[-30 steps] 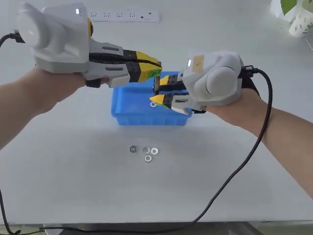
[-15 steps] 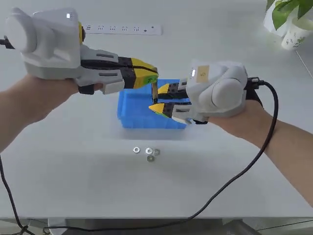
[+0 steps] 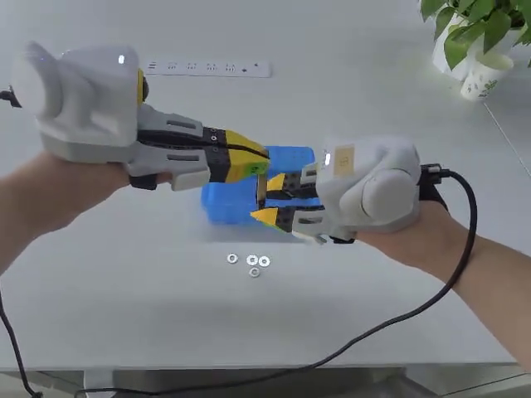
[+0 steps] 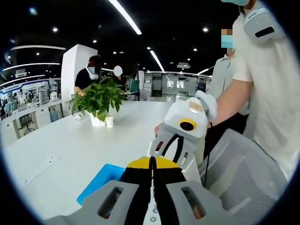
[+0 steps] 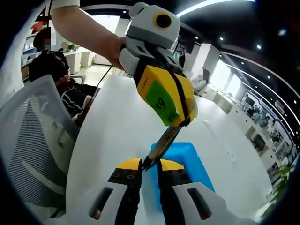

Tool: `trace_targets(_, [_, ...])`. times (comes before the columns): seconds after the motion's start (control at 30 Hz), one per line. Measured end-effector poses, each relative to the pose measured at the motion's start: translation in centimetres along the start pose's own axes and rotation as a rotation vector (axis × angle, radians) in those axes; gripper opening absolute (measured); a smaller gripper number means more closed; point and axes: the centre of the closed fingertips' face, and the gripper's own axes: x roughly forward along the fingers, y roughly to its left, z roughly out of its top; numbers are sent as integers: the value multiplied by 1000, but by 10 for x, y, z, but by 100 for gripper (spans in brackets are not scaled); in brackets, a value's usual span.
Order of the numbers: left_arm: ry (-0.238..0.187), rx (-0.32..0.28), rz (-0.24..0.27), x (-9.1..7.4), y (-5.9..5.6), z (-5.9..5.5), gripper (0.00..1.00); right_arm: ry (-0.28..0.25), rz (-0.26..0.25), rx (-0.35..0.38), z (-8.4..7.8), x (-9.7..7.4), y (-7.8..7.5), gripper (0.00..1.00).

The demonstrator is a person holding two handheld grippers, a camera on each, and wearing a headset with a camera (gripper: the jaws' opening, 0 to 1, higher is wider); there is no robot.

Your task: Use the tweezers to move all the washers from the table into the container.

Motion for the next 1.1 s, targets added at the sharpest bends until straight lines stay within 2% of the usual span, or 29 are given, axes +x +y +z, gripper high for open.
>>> trace_targets(0.47, [9,-6,-33,1,-16,-13,2,10,18,21,-6,-4,24,14])
trace_targets(0.57, [9,-9,-37,-1,-22,-17,2,12,26,21,-7,-3,31,14])
trace_targets(0.83, [16,-28,-28,-2,-28,-30,2,12,43,35,-14,2,44,14])
trace_targets(0.9, [18,-29,-25,1,-32,-30,2,12,44,35,-16,3,46,14])
trace_targets(1.1, [20,-28,-29,1,-35,-33,2,20,53,26,-19,5,50,15])
